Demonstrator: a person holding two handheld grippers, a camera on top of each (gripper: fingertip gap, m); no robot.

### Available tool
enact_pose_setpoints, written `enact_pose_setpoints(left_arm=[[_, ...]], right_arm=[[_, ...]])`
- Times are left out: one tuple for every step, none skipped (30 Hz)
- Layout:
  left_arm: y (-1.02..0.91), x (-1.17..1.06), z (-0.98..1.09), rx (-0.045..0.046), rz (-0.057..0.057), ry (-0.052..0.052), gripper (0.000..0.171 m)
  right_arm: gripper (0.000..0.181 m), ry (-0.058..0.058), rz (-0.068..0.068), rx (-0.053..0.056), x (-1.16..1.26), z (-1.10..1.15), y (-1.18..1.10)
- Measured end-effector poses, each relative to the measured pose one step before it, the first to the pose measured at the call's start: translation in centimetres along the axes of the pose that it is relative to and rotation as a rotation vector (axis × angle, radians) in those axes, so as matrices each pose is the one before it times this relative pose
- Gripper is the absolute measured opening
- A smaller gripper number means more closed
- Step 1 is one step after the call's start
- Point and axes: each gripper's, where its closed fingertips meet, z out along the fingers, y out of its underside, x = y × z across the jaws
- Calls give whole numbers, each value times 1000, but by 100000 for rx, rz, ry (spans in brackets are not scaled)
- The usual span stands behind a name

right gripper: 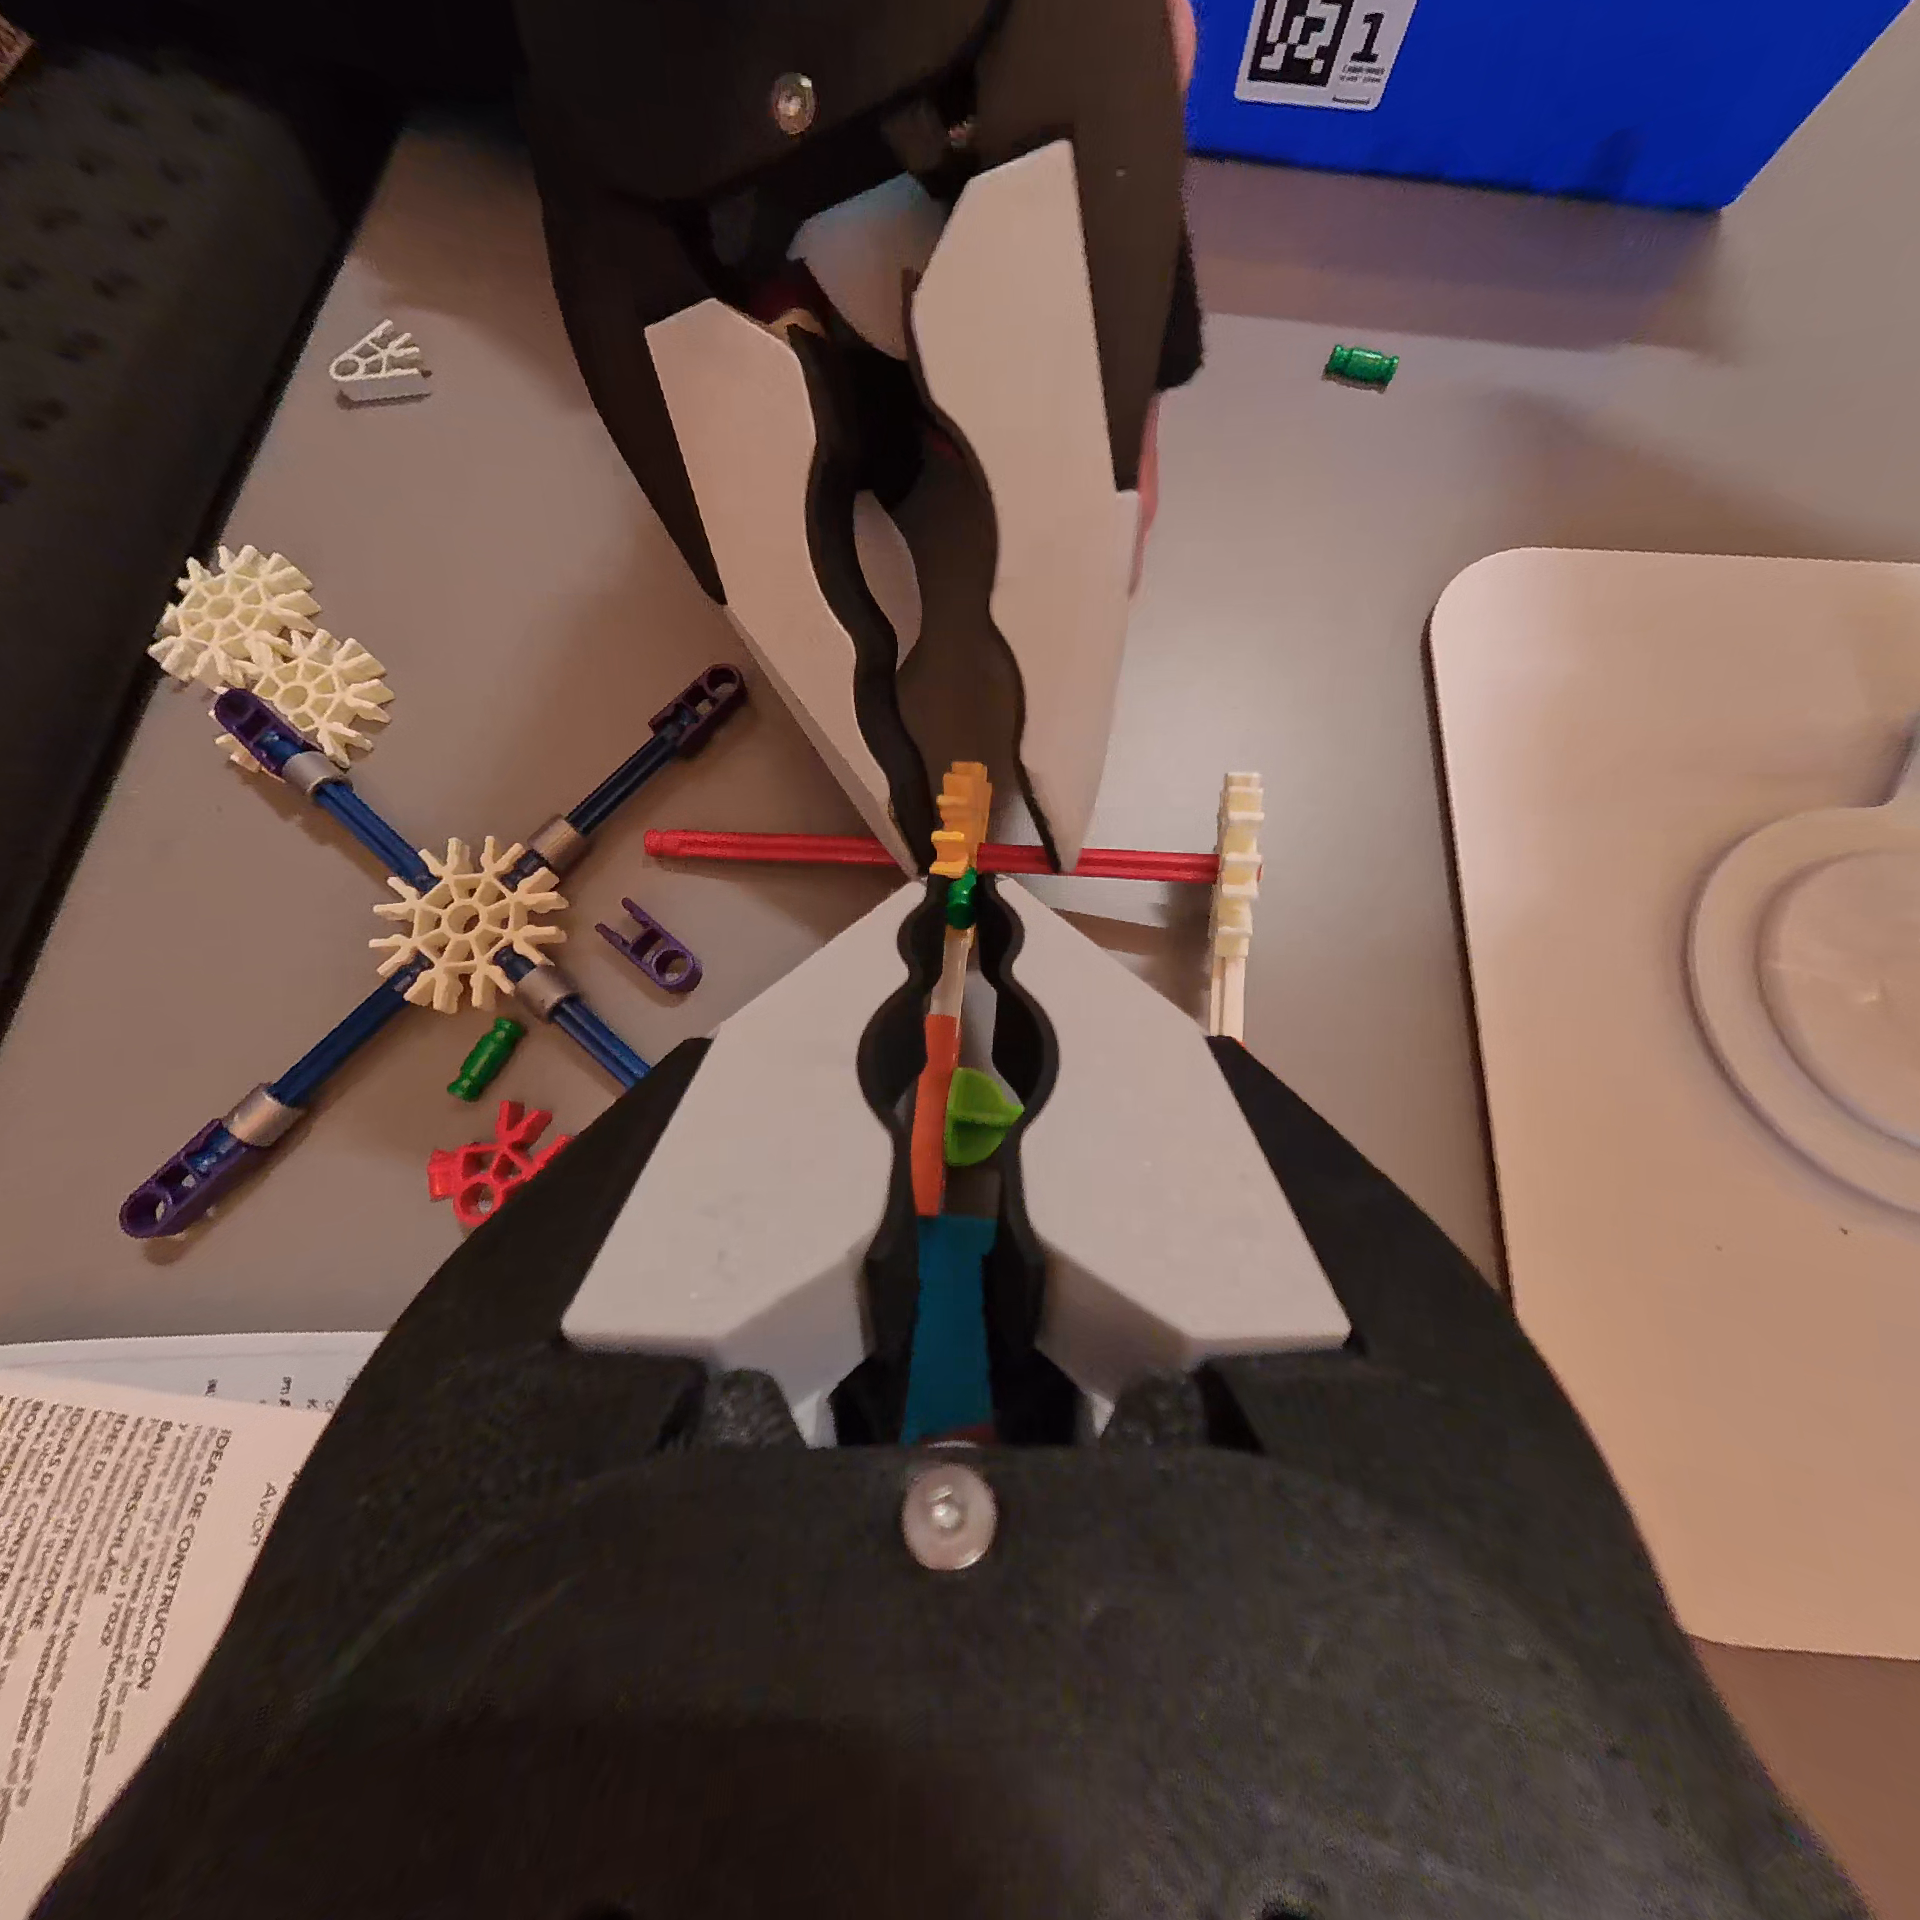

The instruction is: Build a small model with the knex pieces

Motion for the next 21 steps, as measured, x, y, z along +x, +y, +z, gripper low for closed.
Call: enact_pose_setpoints(left_arm=[[-19, 15, -285, -373, 689, -1279, 18], [-4, -104, -292, -349, 298, -1563, 18], [19, 79, -257, -6, 492, -397, 13], [117, 321, -65, -208, -27, 1371, 7], [110, 157, 103, -66, -453, 453, 7], [3, 20, 70, 729, 474, -298, 6], [-15, -82, 7, 563, -543, 126, 6], [6, 3, 18, 340, -1290, 951, 6], [10, -29, 39, 656, -121, 44, 6], [29, -86, 19, 376, 498, -705, 6], [35, -153, 34, -34, -47, -866, 6], [60, -142, 31, -365, -371, -627, 6], [-9, 7, -19, 83, -88, 126, 6], [-3, 23, 4, -43, 230, 58, 6], [-10, -8, 9, 79, 442, -152, 6], [-22, 24, 11, 161, -80, 132, 6], [-34, 66, 32, 330, -404, 537, 6], [-57, 66, 3, 487, -302, 502, 6], [-44, 82, 21, 301, 182, 449, 6], [10, 48, 25, -197, -34, 152, 5], [8, 1, -8, -81, 203, 44, 5]], right_arm=[[3, -101, 135, 192, 17, -1, -15], [4, -1, -200, -62, 13, -16, -21], [4, -200, 680, 200, 34, 26, -52], [4, -773, 1121, 293, -48, 100, -32], [4, -713, 648, 220, -54, 90, 8], [4, -390, 792, 301, 32, 11, -15], [4, -434, 1262, 315, 54, -26, -5], [4, -262, 905, 249, 34, -11, 16], [4, 104, 261, 160, 39, 6, 16], [5, 49, 23, 50, -13, 16, 10], [10, -383, -74, -244, -108, 55, 33], [18, -56, -534, -307, -93, 62, 13], [20, 379, -925, -480, -45, 87, 22], [21, 745, -1218, -747, 7, 95, 60], [20, 1161, -1464, -697, 52, 104, 45], [20, 1128, -1301, -637, 24, 99, 25], [19, 1440, -1155, -665, 108, 57, 42], [13, 1677, -1170, -635, 163, 15, 31], [9, 1180, -1227, -689, 88, -6, 36], [7, 834, -1218, -685, 17, 20, 35], [7, 840, -745, -447, 6, 21, 13]])
